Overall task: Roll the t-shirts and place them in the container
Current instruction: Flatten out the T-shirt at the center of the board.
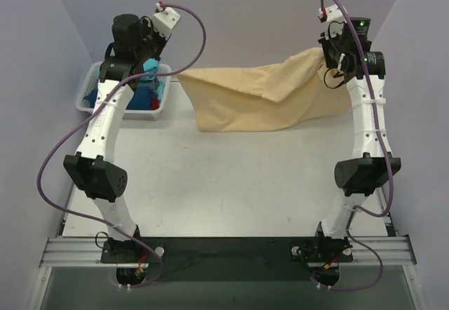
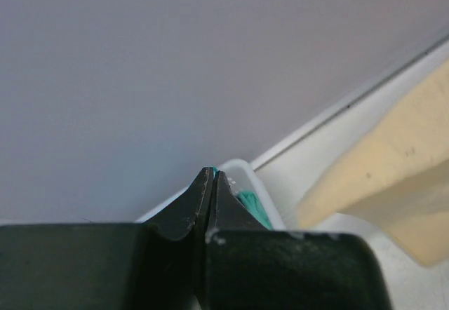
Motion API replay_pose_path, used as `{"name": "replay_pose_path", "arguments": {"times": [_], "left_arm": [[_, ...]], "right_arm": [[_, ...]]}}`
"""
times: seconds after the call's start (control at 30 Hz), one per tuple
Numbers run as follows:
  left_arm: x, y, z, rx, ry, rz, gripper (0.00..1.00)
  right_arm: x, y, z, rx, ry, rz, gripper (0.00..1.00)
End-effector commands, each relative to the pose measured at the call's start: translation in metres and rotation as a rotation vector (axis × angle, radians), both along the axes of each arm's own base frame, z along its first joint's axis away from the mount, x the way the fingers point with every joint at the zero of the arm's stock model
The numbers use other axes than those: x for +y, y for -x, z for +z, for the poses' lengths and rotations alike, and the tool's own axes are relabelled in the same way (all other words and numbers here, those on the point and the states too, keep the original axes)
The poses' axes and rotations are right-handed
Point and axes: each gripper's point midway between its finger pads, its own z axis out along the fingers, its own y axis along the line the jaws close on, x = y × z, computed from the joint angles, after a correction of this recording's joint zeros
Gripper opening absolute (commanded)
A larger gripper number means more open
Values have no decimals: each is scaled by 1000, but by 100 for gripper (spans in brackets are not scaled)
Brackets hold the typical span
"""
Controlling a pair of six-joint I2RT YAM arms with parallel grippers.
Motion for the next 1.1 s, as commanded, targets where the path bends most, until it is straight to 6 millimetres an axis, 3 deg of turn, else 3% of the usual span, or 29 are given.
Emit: {"name": "replay_pose_path", "arguments": {"times": [0.0, 0.07, 0.1, 0.13, 0.2, 0.23, 0.27, 0.33, 0.37, 0.4, 0.43, 0.47, 0.53, 0.57, 0.67, 0.7, 0.73, 0.8, 0.83, 0.97, 1.03, 1.07], "left_arm": [[13, 17, 81, -223, 51, 38, 0], [9, 29, 76, -225, 57, 12, 0], [7, 34, 69, -213, 54, -2, 0], [4, 38, 65, -210, 49, -16, 0], [1, 50, 33, -154, 14, -33, 0], [-2, 55, 25, -145, 10, -41, 0], [-3, 63, 3, -98, 12, -46, 0], [-10, 74, -19, -46, 15, -77, 0], [-19, 83, -24, -32, 21, -102, 0], [-23, 87, -51, 26, 15, -110, 3], [-28, 92, -60, 48, 17, -120, 10], [-38, 99, -66, 67, 25, -143, 27], [-45, 106, -90, 123, 28, -159, 45], [-49, 106, -101, 150, 33, -162, 52], [-59, 106, -122, 231, 56, -161, 61], [-60, 106, -129, 270, 67, -152, 64], [-62, 104, -126, 283, 88, -144, 65], [-65, 103, -141, 363, 129, -122, 66], [-66, 104, -143, 377, 140, -121, 77], [-71, 108, -164, 459, 189, -110, 78], [-69, 110, -172, 491, 190, -91, 77], [-66, 109, -177, 509, 198, -74, 77]], "right_arm": [[-20, 19, 41, -144, -111, -64, 0], [-15, 39, 13, -76, -109, -17, 0], [-9, 55, 25, -113, -92, 32, 0], [-6, 64, -20, -18, -97, 43, 0], [1, 91, -36, 16, -87, 89, 0], [4, 108, -78, 116, -89, 112, 0], [10, 125, -100, 171, -80, 145, 0], [22, 165, -124, 236, -41, 245, 0], [33, 199, -173, 383, -47, 302, 0], [44, 222, -180, 411, -31, 375, 0], [54, 242, -196, 468, 16, 495, 0], [70, 278, -221, 596, 35, 590, 0], [77, 304, -231, 660, 69, 664, 2], [78, 310, -233, 680, 55, 657, 17], [73, 283, -215, 639, -29, 512, 46], [62, 257, -201, 613, -92, 420, 48], [58, 242, -191, 596, -159, 362, 48], [57, 204, -181, 594, -272, 238, 51], [46, 193, -183, 596, -299, 180, 52], [48, 152, -202, 575, -307, 142, 54], [44, 141, -229, 640, -286, 117, 55], [55, 136, -236, 650, -262, 152, 55]]}}
